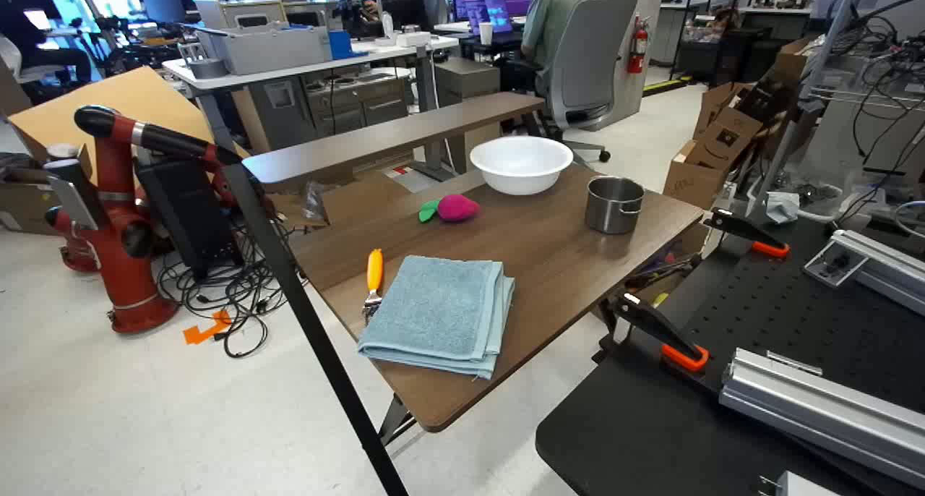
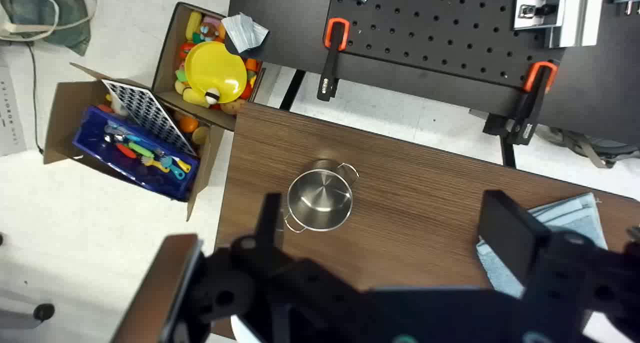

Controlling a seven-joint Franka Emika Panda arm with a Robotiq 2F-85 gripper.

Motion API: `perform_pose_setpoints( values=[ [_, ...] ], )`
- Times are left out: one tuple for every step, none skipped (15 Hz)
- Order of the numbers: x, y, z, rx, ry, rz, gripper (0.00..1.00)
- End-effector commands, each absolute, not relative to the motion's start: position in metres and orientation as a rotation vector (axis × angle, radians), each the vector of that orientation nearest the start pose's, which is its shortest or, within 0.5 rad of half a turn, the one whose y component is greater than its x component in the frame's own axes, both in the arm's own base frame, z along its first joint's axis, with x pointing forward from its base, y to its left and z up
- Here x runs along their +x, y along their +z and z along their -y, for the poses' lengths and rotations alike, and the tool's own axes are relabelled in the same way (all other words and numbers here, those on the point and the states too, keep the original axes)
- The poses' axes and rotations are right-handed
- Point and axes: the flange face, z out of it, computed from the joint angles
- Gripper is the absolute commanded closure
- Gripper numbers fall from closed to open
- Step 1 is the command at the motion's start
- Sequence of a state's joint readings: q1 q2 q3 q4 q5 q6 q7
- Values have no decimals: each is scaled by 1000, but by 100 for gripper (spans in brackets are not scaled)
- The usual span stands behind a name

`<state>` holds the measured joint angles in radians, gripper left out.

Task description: Move the fork to the right slightly near the silver bowl

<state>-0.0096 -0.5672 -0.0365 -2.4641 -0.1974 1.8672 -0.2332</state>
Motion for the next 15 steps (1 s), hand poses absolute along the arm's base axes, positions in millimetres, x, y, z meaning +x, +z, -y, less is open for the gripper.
perform_pose_setpoints(
  values=[
    [374,491,33,-3276,87,418,0],
    [374,491,33,-3276,87,418,0],
    [374,491,33,-3276,87,418,0],
    [374,491,33,-3276,87,418,0],
    [374,491,33,-3276,87,418,0],
    [374,491,33,-3276,87,418,0],
    [374,491,33,-3276,87,418,0],
    [374,491,33,-3276,87,418,0],
    [374,491,33,-3276,87,418,0],
    [374,491,33,-3276,87,418,0],
    [374,491,33,-3276,87,418,0],
    [374,491,33,-3276,87,418,0],
    [374,491,33,-3276,87,418,0],
    [374,491,33,-3276,87,418,0],
    [377,491,30,-3237,102,374,0]
  ],
)
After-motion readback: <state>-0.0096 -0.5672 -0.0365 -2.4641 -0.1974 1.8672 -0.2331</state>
